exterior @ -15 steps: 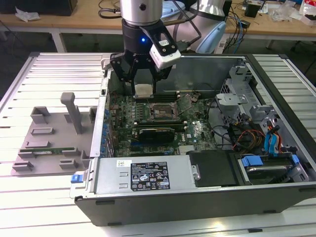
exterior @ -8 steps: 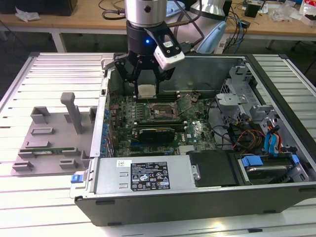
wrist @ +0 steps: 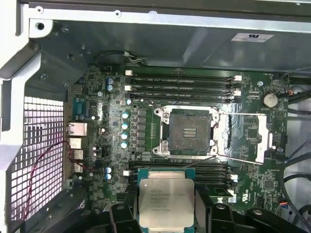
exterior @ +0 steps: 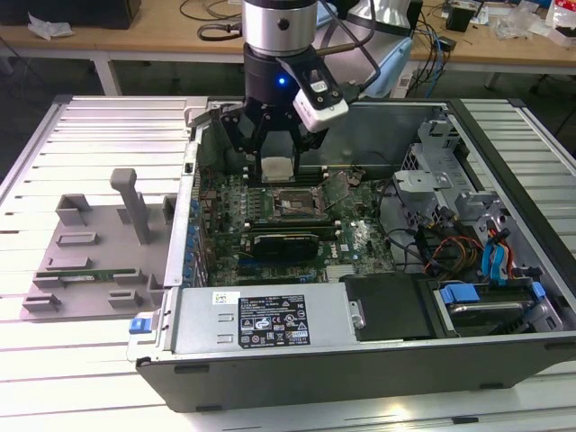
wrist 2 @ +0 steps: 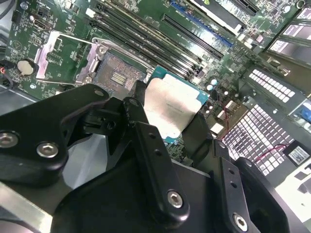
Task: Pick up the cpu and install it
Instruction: 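Pick up the cpu and move it towards the insertion slot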
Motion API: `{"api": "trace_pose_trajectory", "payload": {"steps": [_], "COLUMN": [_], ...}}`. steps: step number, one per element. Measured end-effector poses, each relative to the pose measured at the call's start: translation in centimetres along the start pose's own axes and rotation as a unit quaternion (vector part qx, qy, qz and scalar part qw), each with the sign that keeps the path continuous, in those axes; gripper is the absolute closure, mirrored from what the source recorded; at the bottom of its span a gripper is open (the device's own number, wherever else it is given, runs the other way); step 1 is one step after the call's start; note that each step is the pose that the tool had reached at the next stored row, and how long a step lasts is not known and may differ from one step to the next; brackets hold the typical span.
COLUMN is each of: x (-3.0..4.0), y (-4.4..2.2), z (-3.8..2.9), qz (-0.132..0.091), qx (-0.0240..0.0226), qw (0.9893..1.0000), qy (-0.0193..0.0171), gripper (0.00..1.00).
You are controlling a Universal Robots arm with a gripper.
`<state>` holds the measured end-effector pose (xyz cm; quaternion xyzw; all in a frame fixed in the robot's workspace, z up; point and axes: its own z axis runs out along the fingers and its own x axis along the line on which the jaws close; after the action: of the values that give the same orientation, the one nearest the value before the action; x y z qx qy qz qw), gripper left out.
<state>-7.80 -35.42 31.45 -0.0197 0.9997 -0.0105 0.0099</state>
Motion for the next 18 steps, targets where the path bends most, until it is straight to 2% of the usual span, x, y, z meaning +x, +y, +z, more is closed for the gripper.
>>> {"api": "trace_pose_trajectory", "payload": {"steps": [12,18], "x": [0.0,0.01], "y": [0.07,0.1], "z": [0.96,1.68], "qz": [0.0,0.0], "qx": [0.0,0.0], "qw": [1.0,1.0], "qy": [0.0,0.0], "gripper": [0.45,0.45]}}
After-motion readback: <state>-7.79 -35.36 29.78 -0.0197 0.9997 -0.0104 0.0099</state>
